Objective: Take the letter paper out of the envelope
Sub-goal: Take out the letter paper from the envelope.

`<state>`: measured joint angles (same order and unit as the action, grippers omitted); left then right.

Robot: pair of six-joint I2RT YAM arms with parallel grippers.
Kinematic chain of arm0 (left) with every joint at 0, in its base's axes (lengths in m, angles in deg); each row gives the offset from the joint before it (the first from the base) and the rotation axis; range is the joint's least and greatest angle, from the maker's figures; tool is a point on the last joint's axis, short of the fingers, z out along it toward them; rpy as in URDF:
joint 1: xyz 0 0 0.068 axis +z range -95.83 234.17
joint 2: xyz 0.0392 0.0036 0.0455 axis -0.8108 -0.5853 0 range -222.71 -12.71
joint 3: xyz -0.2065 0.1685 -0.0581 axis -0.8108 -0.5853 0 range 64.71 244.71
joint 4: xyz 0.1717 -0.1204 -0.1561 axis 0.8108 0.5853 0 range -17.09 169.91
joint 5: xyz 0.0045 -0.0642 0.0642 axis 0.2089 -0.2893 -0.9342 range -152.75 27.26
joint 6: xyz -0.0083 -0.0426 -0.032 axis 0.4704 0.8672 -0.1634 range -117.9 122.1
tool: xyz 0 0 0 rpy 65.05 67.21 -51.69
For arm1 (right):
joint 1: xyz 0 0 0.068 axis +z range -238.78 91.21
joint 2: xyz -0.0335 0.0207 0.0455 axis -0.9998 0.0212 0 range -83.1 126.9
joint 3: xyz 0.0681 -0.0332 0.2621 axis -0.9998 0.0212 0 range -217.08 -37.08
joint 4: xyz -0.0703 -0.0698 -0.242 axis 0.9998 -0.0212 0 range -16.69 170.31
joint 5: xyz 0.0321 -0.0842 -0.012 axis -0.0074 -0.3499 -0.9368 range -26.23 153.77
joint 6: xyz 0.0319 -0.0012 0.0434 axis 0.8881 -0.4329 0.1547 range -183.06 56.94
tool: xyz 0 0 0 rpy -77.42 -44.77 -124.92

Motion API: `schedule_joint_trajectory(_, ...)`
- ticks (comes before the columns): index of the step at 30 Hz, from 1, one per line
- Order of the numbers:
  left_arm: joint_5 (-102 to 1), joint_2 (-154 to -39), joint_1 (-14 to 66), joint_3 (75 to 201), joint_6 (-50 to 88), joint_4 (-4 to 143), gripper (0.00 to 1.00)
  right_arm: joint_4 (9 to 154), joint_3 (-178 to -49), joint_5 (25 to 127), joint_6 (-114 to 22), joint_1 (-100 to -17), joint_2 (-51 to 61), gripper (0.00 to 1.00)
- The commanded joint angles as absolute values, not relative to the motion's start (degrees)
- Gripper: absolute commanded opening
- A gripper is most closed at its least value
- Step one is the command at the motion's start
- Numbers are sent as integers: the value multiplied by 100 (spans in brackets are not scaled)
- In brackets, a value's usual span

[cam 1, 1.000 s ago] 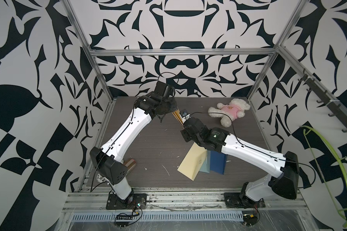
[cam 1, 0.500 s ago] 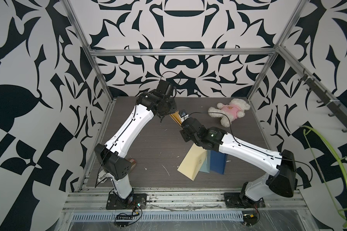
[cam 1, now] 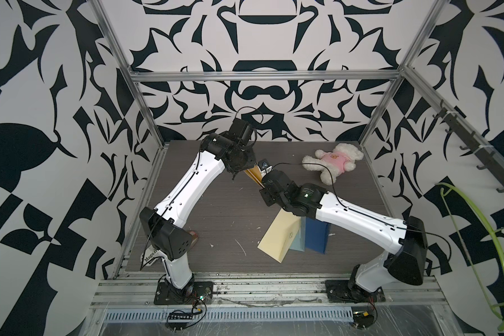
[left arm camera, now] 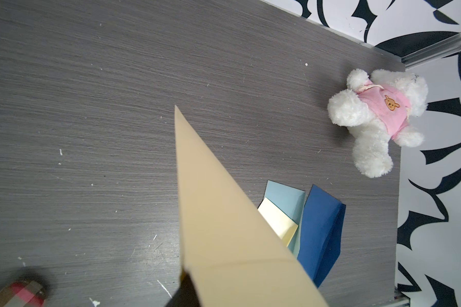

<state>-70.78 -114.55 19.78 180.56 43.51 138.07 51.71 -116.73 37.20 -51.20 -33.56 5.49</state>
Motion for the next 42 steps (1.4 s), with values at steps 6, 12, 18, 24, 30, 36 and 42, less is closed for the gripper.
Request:
schedule_joint_trajectory(6,-7273,-11506,1981,17933,4849,14071,30,5315,-11995,3793,-4870,-3325,470,0)
schedule_joint_trajectory(12,-7083,-11606,1971,17871,5031,14121,28,5352,-12031,3526,-4812,-3242,505,0)
schedule_joint_trajectory(18,-7031,-11592,1959,17678,5163,14037,24,5497,-12031,2967,-4873,-3042,571,0)
schedule_joint_trajectory(24,-7013,-11544,1953,17500,5236,13877,19,5624,-12072,2932,-4946,-2985,621,0)
schedule_joint_trajectory(30,-6832,-11579,1945,17452,5322,13786,19,5655,-12083,3049,-4868,-2911,694,0)
schedule_joint_trajectory(36,-6734,-11587,1901,17314,5361,13695,17,5675,-12161,3038,-4917,-2905,751,0)
schedule_joint_trajectory(42,-6698,-11572,1874,17253,5361,13641,10,5691,-12172,3010,-4926,-2906,747,0)
